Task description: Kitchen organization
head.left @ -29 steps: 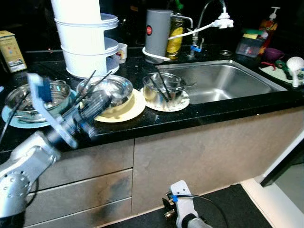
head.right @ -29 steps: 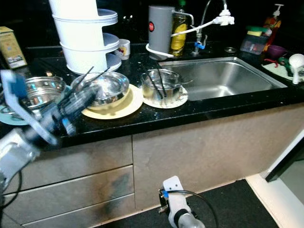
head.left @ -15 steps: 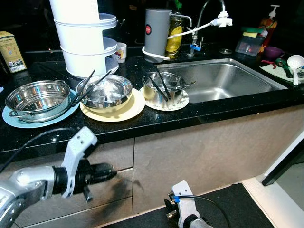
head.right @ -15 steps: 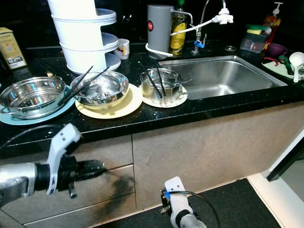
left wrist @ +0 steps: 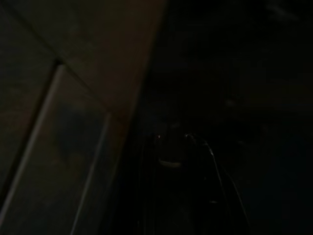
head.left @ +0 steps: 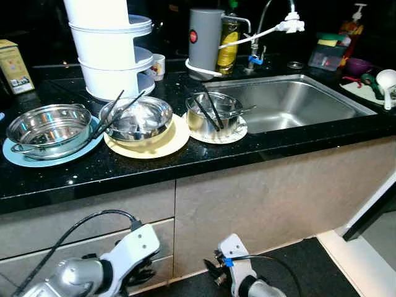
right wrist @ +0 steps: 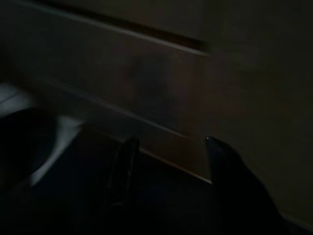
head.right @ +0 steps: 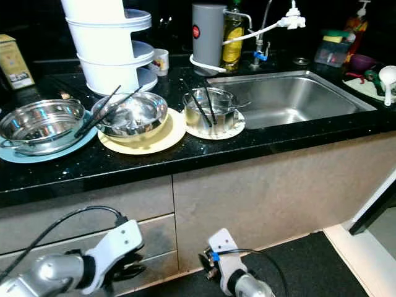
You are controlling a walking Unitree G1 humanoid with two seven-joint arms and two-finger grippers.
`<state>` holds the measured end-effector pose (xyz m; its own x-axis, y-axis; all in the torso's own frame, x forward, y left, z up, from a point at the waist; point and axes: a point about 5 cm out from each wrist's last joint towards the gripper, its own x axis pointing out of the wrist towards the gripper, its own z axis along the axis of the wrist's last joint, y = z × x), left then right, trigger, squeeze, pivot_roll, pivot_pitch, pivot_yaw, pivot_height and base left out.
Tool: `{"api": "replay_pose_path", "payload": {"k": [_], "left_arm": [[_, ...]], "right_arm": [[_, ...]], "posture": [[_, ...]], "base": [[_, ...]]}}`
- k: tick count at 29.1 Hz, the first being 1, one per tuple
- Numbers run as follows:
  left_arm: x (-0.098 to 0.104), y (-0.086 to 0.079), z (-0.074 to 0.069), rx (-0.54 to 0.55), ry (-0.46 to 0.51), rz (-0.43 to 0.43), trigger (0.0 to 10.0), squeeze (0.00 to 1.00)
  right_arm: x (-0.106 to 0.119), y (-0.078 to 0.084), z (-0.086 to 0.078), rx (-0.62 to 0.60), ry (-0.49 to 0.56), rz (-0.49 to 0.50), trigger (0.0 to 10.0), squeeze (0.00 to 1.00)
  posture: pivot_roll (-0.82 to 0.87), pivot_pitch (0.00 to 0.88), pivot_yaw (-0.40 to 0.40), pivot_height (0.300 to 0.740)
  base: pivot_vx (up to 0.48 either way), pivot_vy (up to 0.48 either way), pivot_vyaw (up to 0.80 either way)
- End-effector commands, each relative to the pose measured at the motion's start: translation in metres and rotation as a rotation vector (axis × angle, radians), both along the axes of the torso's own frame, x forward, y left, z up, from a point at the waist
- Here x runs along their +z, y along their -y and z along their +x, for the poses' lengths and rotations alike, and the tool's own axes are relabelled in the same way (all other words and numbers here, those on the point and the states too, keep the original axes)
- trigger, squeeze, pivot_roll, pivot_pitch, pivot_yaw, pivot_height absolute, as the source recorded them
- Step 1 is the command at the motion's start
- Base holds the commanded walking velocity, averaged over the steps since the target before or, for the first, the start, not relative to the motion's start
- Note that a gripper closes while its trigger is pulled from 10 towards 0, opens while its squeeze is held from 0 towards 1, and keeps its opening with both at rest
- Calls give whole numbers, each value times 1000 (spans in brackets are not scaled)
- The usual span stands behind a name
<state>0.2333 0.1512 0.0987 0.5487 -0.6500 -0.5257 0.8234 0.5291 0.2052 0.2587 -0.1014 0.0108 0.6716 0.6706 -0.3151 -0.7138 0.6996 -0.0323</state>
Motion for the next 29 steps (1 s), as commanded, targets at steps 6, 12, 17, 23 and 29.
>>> {"api": "replay_pose_path", "payload": {"k": [6, 12, 17, 23, 29], "left_arm": [[-20, 4, 0, 88, 18, -28, 0, 0], [-22, 5, 4, 113, 23, -41, 0, 0], [-21, 4, 6, 122, 21, -62, 0, 0], [-20, 7, 1, 120, -43, -142, 0, 0], [-15, 12, 2, 150, -87, -234, 0, 0]], "right_arm": [[-5, -23, -10, 193, -60, -11, 10000, 1000], [-6, -33, -8, 255, -61, -56, 10000, 1000], [-3, -37, -2, 250, -18, -130, 10000, 1000], [-3, -38, 2, 221, 9, -163, 10000, 0], [-3, -41, 2, 215, 25, -165, 10000, 0]], "posture": [[-60, 118, -60, 740], [-56, 122, -74, 740], [-53, 127, -77, 740], [-51, 128, -75, 740], [-52, 128, -74, 740]], "base": [[0, 0, 0], [0, 0, 0], [0, 0, 0], [0, 0, 0], [0, 0, 0]]}}
